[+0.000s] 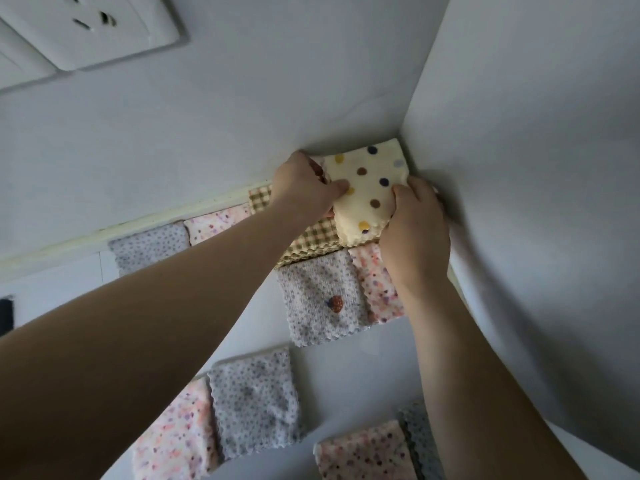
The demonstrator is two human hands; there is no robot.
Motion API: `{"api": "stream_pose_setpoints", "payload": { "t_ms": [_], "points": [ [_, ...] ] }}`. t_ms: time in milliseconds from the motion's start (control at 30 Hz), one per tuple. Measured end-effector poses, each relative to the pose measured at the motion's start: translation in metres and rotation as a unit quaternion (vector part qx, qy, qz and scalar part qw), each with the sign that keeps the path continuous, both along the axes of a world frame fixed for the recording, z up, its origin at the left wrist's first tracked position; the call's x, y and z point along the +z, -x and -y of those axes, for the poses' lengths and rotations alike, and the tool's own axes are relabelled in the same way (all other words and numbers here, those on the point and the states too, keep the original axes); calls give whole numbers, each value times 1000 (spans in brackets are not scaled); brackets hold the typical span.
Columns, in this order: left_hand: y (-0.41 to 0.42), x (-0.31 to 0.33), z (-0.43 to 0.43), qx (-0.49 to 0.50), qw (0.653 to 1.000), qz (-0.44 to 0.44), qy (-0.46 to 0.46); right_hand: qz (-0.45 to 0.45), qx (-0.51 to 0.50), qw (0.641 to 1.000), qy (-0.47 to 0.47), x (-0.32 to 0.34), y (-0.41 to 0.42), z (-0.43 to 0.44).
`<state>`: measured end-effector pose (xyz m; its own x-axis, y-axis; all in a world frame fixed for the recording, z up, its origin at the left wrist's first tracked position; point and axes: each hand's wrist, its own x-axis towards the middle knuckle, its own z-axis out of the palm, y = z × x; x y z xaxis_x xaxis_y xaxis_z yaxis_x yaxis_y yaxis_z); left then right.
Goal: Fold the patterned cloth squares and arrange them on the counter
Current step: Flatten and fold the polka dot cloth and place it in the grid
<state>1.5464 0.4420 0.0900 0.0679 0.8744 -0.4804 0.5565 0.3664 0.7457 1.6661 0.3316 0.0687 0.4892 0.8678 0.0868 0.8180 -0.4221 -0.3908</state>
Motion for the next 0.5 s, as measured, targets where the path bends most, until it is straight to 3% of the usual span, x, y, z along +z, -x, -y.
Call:
{"api": "stream_pose_setpoints", "payload": {
  "t_ms": [67,133,200,267,367,500],
  "points": [
    [2,1,3,-42,996,-51,-57,9,8,1000,-1,0,1,2],
    [4,4,7,-131,965,-147,-172,22,12,1000,5,-3,2,3],
    [5,7,13,-230,897,-228,-302,44,15,999,4,-8,3,3],
    [5,7,15,-330,822,-253,-389,54,11,998,15,-11,3,4],
    [3,0,15,-454,761,-277,-372,69,5,997,16,-6,6,5],
    [2,-5,16,-470,778,-280,-310,87,84,992,19,13,7,-6]
  ]
}}
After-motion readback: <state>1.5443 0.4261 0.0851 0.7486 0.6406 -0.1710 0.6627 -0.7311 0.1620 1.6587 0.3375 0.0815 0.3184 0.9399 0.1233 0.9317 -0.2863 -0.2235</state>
